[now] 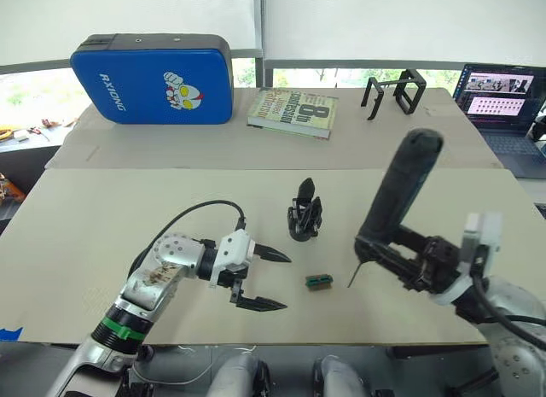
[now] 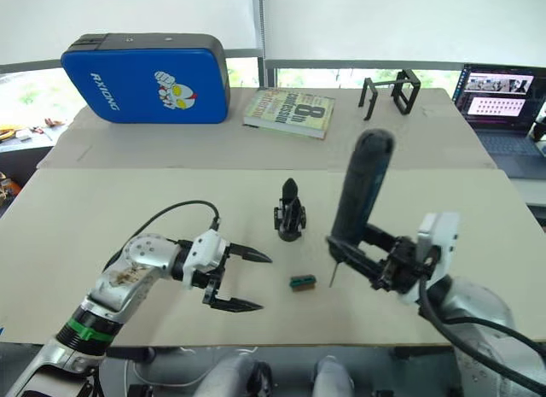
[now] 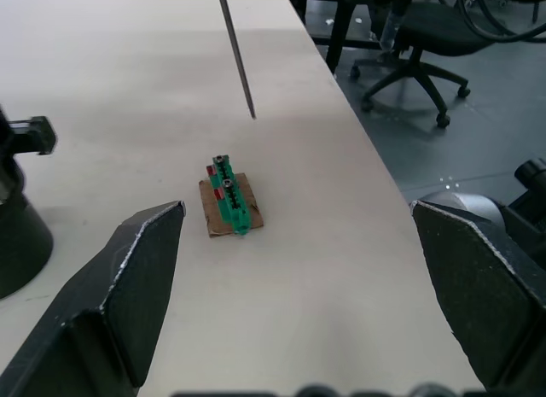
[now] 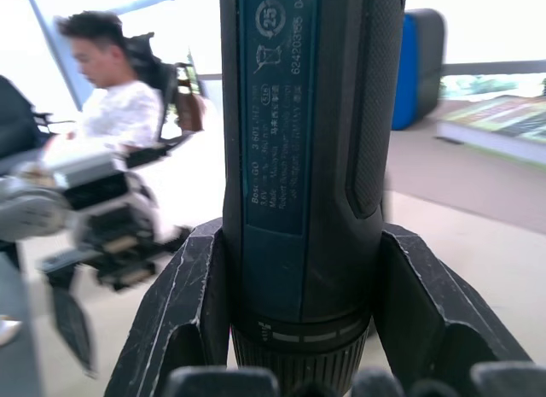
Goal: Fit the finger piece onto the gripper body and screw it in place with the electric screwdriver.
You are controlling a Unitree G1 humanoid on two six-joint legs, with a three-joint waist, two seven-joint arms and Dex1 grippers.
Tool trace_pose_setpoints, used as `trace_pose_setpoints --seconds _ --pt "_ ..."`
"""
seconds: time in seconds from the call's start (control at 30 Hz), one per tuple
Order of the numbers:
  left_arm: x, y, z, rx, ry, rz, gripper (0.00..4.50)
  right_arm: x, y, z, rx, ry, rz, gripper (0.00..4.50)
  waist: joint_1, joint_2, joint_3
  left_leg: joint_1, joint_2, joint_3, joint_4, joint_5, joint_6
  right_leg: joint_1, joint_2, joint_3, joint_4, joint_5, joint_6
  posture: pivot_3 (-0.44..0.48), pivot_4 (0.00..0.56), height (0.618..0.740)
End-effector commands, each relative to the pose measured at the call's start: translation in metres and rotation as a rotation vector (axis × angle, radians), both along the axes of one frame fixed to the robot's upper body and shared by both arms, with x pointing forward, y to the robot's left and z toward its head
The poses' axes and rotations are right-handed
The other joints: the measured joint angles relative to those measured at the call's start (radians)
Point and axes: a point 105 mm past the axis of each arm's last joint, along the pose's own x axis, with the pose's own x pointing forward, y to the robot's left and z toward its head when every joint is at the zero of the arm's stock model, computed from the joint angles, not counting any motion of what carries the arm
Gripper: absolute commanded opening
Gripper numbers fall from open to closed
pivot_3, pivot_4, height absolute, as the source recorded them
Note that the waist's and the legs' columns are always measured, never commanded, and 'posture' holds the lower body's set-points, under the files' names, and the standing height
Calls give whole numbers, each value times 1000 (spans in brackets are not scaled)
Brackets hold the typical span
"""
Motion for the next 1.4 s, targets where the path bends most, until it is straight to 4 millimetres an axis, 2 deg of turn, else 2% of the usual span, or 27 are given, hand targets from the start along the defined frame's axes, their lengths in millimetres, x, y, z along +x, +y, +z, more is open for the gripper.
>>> trace_pose_setpoints --seconds 0.03,0.33,0.47,0.77,1.23,1.4 --pt "5 -6 0 -17 -29 -6 4500 -5 14 22 -6 -150 24 1915 0 0 0 0 0 0 0 0 0 0 0 0 0 0 0 0 150 740" --pt "13 -7 -16 2 -1 10 4500 5 21 29 5 -199 14 1915 1 0 0 -2 0 1 0 0 1 -2 0 0 1 0 0 0 150 740" --pt "15 -13 -17 -1 -6 6 4500 4 25 24 -10 -196 28 1915 2 0 0 -2 0 0 0 0 1 -2 0 0 1 0 0 0 150 740" --pt "19 -21 -16 -6 -20 3 4500 2 29 29 -21 -201 19 1915 1 0 0 -3 0 1 1 0 2 -2 -1 0 2 0 0 0 150 740" --pt "24 -24 -14 -7 -47 4 4500 -1 11 21 -47 -178 12 1915 3 -1 0 -3 0 0 1 0 3 -2 -1 0 2 0 0 0 150 740" --pt "24 -26 -13 -10 -56 4 4500 -3 12 19 -39 -179 17 1915 1 -1 0 -3 0 1 1 -1 3 -2 -1 0 2 0 0 0 150 740"
